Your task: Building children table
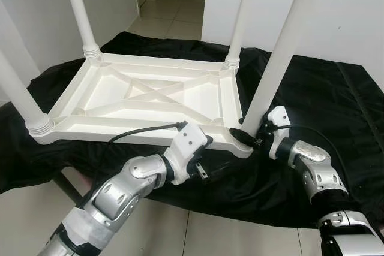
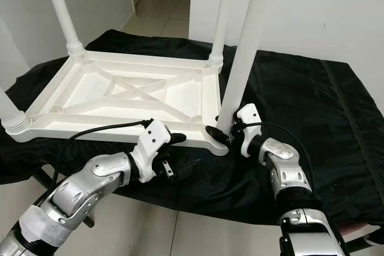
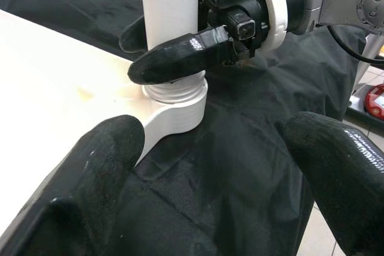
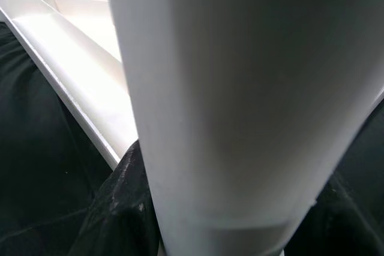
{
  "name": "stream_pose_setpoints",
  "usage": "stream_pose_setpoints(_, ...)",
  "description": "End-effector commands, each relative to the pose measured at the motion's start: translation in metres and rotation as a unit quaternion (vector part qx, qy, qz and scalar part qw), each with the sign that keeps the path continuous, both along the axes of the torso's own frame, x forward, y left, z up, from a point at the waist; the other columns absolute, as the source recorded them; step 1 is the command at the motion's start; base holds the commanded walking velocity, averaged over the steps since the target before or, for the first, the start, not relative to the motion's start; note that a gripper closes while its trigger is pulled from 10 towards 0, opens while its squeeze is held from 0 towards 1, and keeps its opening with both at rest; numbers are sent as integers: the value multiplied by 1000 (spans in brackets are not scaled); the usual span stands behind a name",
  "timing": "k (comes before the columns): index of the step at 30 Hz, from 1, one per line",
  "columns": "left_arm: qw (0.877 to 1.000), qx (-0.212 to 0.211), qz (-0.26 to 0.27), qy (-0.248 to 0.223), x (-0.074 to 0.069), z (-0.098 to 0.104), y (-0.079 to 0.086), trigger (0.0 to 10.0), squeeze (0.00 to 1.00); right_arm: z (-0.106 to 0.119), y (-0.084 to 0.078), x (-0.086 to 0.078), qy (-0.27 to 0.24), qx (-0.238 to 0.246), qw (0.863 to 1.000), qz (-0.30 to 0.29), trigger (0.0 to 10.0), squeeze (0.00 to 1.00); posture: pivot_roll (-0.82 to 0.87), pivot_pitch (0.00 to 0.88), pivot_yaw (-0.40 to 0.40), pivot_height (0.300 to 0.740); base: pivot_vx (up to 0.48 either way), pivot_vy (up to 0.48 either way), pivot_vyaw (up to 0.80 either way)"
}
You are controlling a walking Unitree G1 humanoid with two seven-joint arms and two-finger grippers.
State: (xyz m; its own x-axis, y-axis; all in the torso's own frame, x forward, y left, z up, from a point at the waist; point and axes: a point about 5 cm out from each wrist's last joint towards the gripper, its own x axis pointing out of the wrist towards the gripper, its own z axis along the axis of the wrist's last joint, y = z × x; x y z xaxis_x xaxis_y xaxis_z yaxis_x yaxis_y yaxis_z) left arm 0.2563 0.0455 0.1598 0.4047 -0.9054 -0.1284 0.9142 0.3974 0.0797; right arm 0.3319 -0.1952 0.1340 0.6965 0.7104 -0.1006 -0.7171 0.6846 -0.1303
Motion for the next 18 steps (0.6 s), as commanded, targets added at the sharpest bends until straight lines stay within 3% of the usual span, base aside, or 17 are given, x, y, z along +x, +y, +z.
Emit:
stream_pose_setpoints(1, 996, 6, -92, 16, -9, -2, -1, 10000, 0, -12, 1, -3, 27, -7, 1000, 10, 0, 0, -10, 0, -54, 740, 0, 0, 0)
stream_pose_setpoints(2, 996, 4, -88, 16, -9, -2, -1, 10000, 0, -13, -1, -4, 27, -7, 1000, -1, 10000, 0, -10, 0, -54, 740, 0, 0, 0)
stream_pose_setpoints(8, 998, -4, -69, 10, -4, 1, -4, 10000, 0, -12, -5, -2, 36, 17, 998, -40, 10000, 0, -15, 0, -48, 740, 0, 0, 0)
stream_pose_setpoints(13, 999, -9, -50, 2, 4, 2, -4, 10000, 0, -11, -7, 3, 28, 24, 991, -130, 10000, 0, -28, 0, -45, 740, 0, 0, 0)
stream_pose_setpoints(18, 999, -14, -44, 4, 8, 3, -3, 10000, 0, -12, -3, 1, 19, 27, 984, -176, 10000, 0, -39, 0, -39, 740, 0, 0, 0)
